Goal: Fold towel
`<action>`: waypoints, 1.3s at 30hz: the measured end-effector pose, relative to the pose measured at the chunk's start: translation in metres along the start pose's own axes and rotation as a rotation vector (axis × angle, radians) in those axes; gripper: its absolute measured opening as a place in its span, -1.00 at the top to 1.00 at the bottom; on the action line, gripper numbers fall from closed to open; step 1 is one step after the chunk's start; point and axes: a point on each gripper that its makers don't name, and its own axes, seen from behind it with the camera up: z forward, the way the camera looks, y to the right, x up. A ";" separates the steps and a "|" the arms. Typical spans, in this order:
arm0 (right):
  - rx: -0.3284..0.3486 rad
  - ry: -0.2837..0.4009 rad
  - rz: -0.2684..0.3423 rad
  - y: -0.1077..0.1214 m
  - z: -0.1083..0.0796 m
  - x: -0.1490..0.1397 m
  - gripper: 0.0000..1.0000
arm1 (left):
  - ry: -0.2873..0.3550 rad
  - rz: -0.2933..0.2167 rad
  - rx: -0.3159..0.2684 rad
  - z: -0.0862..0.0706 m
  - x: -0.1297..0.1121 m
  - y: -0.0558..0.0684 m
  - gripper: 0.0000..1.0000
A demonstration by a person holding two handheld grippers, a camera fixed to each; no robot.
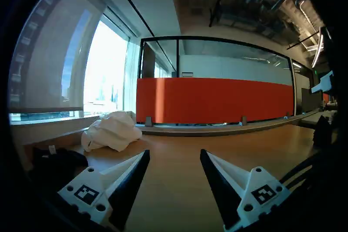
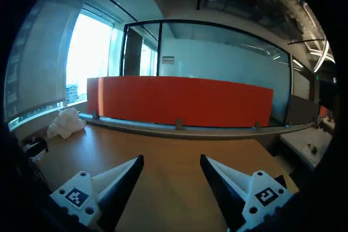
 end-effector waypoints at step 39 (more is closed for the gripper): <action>-0.080 0.130 0.100 0.071 -0.007 -0.016 -1.00 | -0.031 0.023 -0.010 0.005 -0.010 0.007 -0.97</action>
